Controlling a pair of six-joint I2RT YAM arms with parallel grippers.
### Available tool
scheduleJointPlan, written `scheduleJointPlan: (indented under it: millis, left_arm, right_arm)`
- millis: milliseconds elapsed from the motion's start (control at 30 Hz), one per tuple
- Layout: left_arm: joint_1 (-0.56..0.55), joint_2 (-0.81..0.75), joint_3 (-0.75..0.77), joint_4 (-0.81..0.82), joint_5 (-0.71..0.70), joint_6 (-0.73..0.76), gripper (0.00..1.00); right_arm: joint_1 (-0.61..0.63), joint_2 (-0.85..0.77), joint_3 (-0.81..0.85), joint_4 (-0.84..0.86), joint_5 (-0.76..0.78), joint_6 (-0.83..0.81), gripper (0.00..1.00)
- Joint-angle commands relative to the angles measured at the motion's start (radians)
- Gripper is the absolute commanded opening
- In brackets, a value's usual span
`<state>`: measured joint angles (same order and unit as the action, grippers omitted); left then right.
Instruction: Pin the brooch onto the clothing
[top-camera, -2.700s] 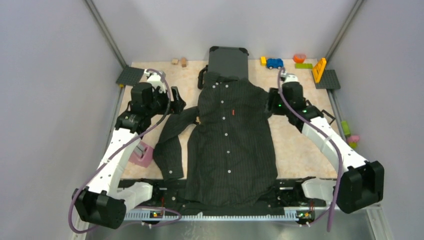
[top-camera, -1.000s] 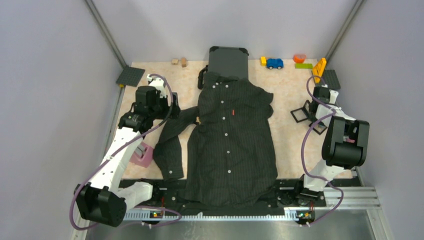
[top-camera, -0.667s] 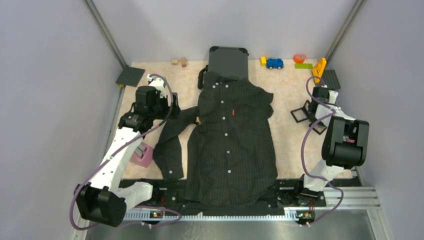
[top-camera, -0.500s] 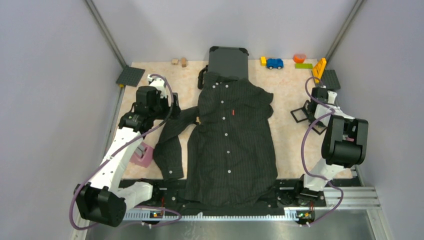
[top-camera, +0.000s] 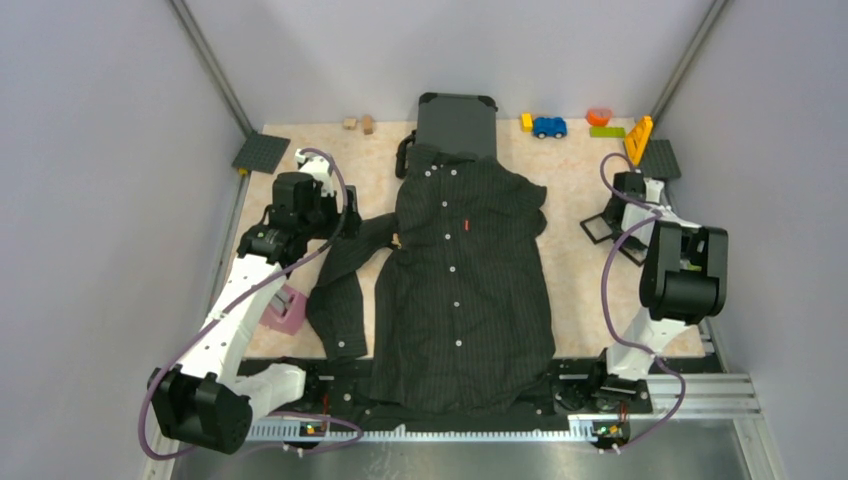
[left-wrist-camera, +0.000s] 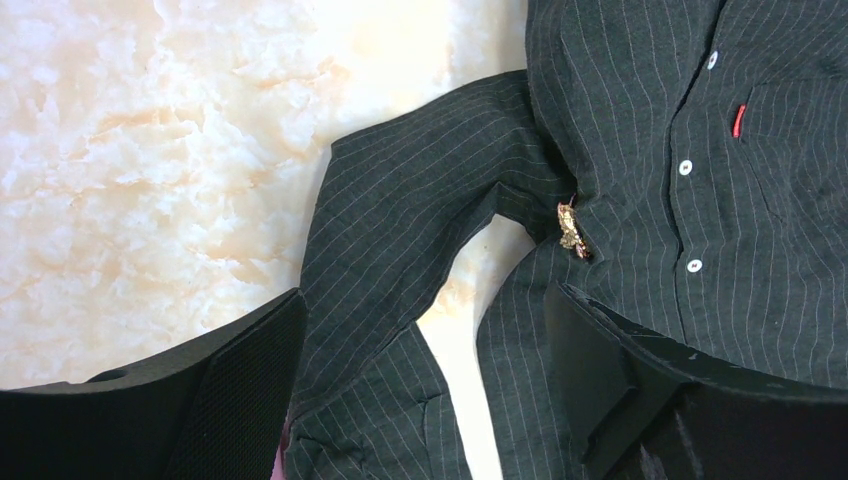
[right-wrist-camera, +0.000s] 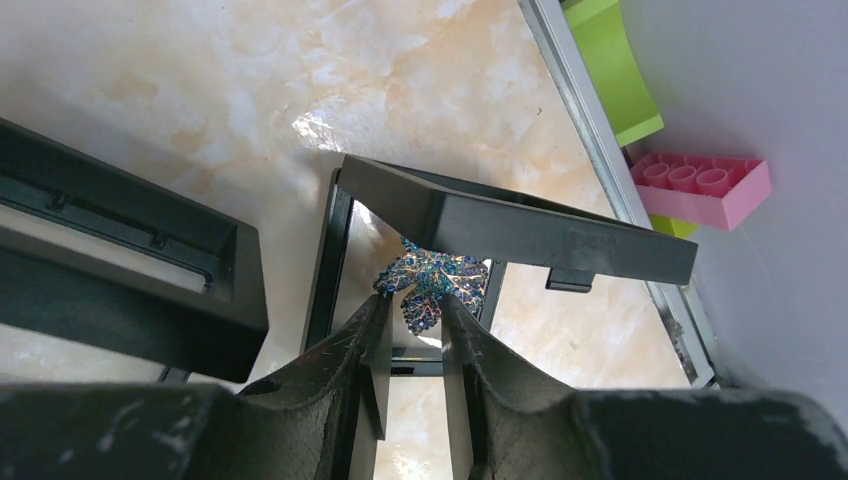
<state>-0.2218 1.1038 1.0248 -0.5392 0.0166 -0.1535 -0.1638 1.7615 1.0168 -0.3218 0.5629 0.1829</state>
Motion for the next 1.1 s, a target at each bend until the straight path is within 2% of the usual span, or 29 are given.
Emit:
scheduleJointPlan:
  millis: [0, 367, 433, 500, 1067]
  left_arm:
    - [-0.004, -0.018, 0.001, 0.021, -0.007, 0.015, 0.92]
    - [-0.008, -0.015, 0.0, 0.024, -0.007, 0.014, 0.92]
    - [-0.008, -0.015, 0.0, 0.024, -0.007, 0.015, 0.92]
    - [-0.009, -0.015, 0.0, 0.024, -0.007, 0.014, 0.92]
    - [-0.013, -0.016, -0.001, 0.024, -0.029, 0.015, 0.92]
  right_arm:
    - [0.026, 0.004, 0.029, 0.005, 0.043, -0.017, 0.27]
    - [0.044, -0.007, 0.025, -0.004, 0.091, -0.014, 0.3]
    - [0.045, -0.005, 0.026, 0.034, 0.097, -0.012, 0.3]
    - [0.046, -0.004, 0.026, -0.012, 0.103, -0.011, 0.3]
    - [0.066, 0.049, 0.05, -0.041, 0.154, -0.011, 0.27]
